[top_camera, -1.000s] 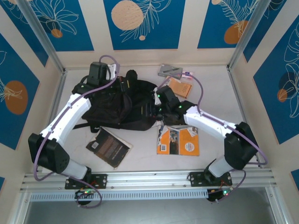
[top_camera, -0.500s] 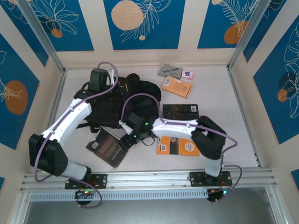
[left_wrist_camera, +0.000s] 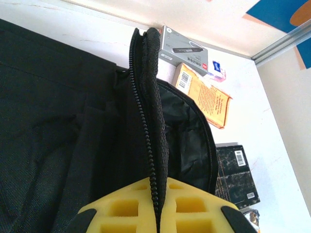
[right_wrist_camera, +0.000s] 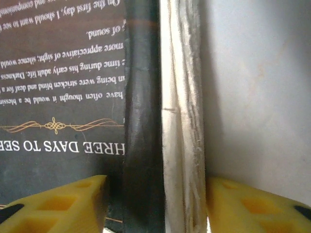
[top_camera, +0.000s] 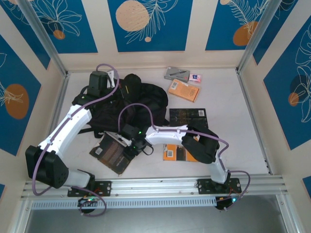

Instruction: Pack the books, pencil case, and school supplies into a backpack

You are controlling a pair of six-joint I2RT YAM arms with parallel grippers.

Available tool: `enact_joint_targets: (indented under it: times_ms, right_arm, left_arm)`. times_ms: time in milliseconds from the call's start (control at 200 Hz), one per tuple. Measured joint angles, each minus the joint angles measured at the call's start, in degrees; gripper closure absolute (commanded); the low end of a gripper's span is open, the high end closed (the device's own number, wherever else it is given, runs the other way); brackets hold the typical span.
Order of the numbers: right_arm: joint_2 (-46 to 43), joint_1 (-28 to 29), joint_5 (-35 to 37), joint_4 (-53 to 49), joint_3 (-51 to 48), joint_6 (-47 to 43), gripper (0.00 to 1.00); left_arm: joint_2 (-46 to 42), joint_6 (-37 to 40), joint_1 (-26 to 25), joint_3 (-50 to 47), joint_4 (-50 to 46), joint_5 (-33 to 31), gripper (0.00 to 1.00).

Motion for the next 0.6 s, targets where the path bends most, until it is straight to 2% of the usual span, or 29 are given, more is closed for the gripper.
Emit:
enact_joint_targets:
  times_ms: [125, 270, 440, 600]
  right_arm:
    - [0.04, -0.02, 0.46, -0.68, 0.17, -0.31, 0.82]
    - [-0.28, 0.0, 0.59, -0.81, 0.46, -0.59, 0.99]
    - [-0.85, -0.02, 0.87, -0.44, -0.11, -0.46, 1.0]
    - [-5.07, -0.92, 1.2, 1.44, -5.38, 1.46, 1.0]
  left_arm:
    - [0.02, -0.02, 0.26, 0.0, -0.04, 0.07, 1.0]
    - [0.52, -0.02, 0.63, 0.0, -0.04, 0.26, 1.0]
    - [1.01, -0.02, 0.74, 0.0, -0.04, 0.28, 1.0]
    - [1.09, -0.02, 0.74, 0.0, -0.04, 0.31, 1.0]
